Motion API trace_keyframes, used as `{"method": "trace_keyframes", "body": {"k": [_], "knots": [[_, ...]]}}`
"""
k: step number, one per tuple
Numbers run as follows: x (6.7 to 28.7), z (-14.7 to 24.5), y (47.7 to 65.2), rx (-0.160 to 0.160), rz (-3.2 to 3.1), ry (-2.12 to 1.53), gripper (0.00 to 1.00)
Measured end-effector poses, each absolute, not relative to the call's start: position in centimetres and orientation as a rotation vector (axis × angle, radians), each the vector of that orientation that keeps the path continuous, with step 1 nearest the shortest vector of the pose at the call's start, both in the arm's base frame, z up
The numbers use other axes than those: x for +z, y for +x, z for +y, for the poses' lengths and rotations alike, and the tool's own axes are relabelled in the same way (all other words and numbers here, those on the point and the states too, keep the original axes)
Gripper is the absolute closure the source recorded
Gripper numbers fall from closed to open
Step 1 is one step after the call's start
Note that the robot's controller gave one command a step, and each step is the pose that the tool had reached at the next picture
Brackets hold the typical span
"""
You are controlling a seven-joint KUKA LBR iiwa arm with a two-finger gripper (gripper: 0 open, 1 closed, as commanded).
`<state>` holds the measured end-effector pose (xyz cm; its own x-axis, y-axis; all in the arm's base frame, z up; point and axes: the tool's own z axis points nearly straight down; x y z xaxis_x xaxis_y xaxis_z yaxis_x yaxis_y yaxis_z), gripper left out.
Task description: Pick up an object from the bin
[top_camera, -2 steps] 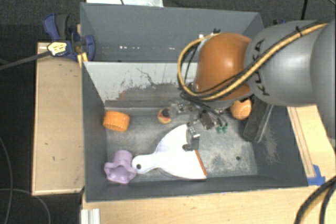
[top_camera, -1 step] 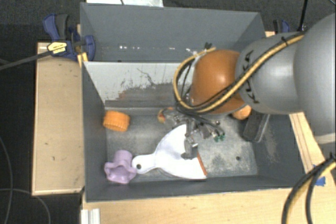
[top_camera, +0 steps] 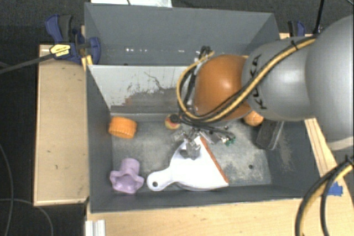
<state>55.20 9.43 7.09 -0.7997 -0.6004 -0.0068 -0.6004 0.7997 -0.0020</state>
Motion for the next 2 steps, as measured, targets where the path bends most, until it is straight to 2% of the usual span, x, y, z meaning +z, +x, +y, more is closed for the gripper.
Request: {"method": "trace_keyframes", "body": {"k": [2], "knots": [[7.58, 9.39, 55.07, 0.001, 2.978, -0.993, 1.00]]}}
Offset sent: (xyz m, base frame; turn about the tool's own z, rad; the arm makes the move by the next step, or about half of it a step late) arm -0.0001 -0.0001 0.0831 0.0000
